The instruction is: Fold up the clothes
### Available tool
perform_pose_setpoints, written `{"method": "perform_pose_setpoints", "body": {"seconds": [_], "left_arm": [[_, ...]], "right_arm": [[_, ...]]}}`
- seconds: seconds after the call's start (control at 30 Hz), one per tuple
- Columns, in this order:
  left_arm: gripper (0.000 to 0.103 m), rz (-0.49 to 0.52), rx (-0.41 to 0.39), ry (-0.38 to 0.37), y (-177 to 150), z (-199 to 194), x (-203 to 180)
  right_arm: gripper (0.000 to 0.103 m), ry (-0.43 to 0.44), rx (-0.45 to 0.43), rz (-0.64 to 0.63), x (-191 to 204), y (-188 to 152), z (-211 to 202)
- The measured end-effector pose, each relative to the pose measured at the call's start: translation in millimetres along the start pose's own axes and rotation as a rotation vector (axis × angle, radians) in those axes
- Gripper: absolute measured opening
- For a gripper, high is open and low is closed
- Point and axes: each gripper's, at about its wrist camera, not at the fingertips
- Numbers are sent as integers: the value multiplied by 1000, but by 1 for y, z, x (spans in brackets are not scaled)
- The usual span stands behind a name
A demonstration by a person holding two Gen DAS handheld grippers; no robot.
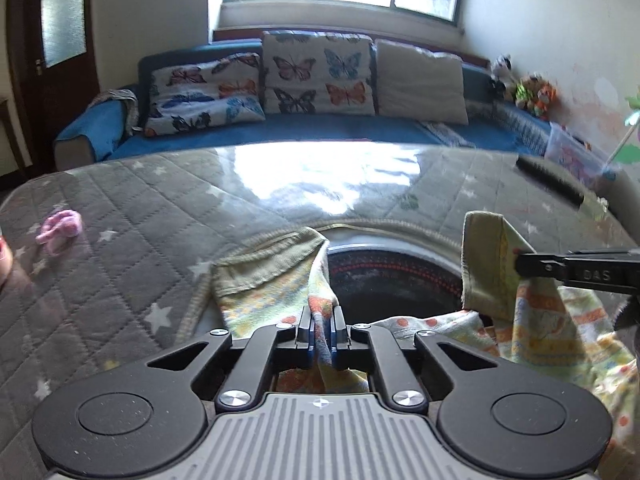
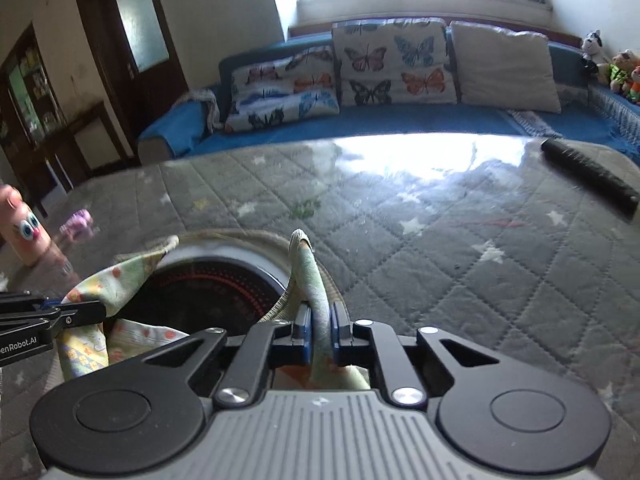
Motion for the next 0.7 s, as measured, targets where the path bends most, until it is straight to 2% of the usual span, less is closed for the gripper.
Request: {"method": "perform_pose_setpoints", "body": {"seconds": [0.07,0.17,0.3,0.4,0.47,0.53,0.63,0.7], "left_arm": [[7,-4,-26,9,-3,-14,-1],[7,-24,-67,20,-8,-38,-1],[7,-52,-128,25,-17,-70,-3],[7,-57,-157,35,-33,-93,-4],[7,-71,-162,49,-46,-105,-2],[6,-89,-158,66,-59,-115,1],[6,-112,-144,89,-77,-125,5],[6,-125,-134,92,-87,-131,7]], "right_arm": [[3,1,-39,16,-4,-2,-19],[2,1,-98,32,-10,-7,-49],[4,-7,-111,21,-13,-9,-62],[11,-6,-107,16,-14,-10,-64],[28,6,-83,18,-13,-9,-55],[34,0,-63,5,-10,-7,-42],[38,-9,-25,-14,-5,-3,-19],[44,-14,-2,-27,0,-2,-4]]}}
Point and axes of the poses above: each gripper's, at about its wrist camera, not at the fingertips, and z roughly the way its jaws point, x to its left, y to its top, and after that the axes turned 14 degrees about -y, right-handed
